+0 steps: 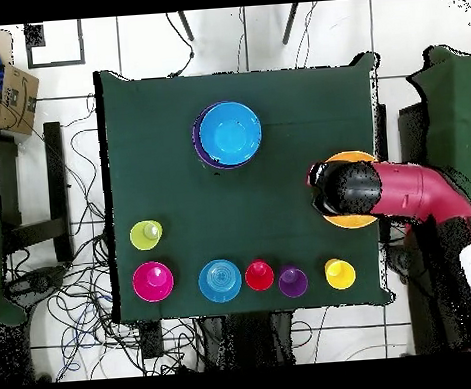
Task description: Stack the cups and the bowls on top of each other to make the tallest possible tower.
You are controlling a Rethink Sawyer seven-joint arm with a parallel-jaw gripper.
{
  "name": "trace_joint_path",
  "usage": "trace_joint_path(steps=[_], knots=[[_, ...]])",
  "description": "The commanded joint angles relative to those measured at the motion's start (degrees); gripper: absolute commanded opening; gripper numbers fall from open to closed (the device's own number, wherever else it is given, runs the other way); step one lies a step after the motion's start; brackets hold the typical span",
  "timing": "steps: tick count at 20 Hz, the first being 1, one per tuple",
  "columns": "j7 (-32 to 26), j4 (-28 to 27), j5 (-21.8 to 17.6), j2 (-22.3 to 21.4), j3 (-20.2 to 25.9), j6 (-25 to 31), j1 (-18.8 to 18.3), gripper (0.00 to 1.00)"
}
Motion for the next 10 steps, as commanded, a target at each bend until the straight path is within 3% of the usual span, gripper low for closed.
trace_joint_path(steps=[1, 10], knots=[[-1.9, 0.3, 0.3, 5.0, 4.3, -0.2, 3.2, 1.0], [0.2, 0.1, 0.3, 6.8, 3.7, -3.1, 4.8, 1.0]])
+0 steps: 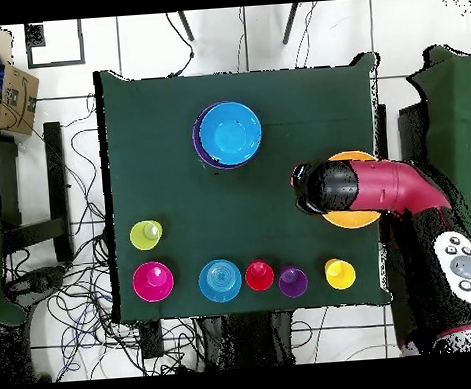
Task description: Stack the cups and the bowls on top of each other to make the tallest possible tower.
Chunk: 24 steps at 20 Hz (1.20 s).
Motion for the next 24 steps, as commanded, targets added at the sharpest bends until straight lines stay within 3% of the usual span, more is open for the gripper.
trace_joint_path(steps=[1, 13, 19, 24], knots=[[0.0, 0.0, 0.1, 4.8, 3.7, -3.6, 2.2, 1.0], [-6.4, -1.1, -2.4, 10.3, 5.7, -8.5, -3.1, 1.0], [-8.7, 0.0, -3.7, 10.6, 6.9, -9.2, -6.5, 1.0], [-9.6, -1.3, -4.0, 10.6, 7.6, -7.9, -6.9, 1.0]])
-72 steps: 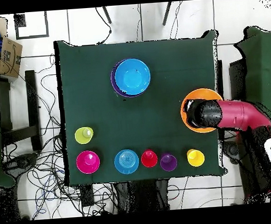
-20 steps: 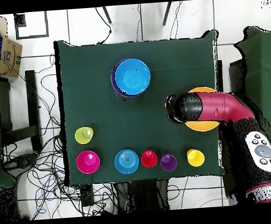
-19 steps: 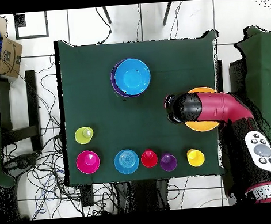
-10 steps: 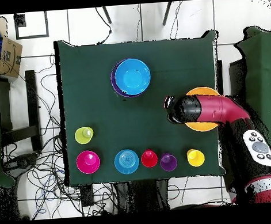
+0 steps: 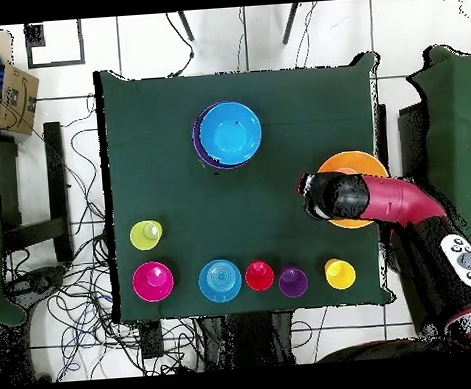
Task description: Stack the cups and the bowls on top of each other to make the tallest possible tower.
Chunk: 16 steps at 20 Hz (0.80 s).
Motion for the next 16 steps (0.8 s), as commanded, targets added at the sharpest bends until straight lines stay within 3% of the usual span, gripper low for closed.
trace_joint_path(steps=[1, 9, 15, 16], knots=[[-9.9, -1.4, -4.0, 2.2, 5.8, -1.0, -0.4, 1.0], [-11.3, -3.1, -4.0, 2.4, 6.9, 1.3, -0.6, 1.0], [-9.6, -3.6, -5.6, 2.0, 5.9, 0.0, 0.9, 1.0], [-9.5, -3.7, -5.8, 2.0, 6.0, -0.2, 0.9, 0.0]])
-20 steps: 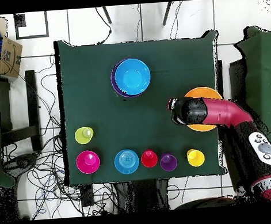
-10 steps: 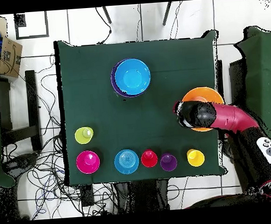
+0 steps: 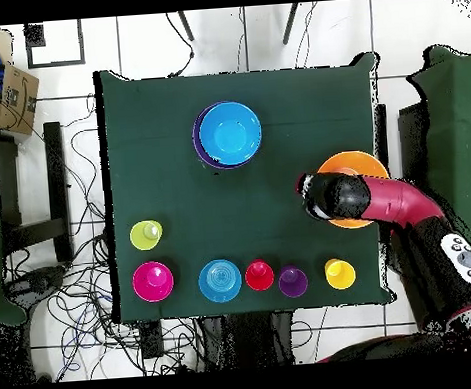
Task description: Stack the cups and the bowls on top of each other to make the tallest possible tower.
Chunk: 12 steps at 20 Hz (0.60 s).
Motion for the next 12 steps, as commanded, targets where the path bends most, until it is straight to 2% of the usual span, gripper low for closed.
trace_joint_path(steps=[1, 12], knots=[[-9.3, -3.6, -5.1, 0.3, 3.9, -0.2, 2.5, 0.0], [-8.6, -3.6, -5.4, -0.2, 4.1, 0.8, 3.2, 0.0]])
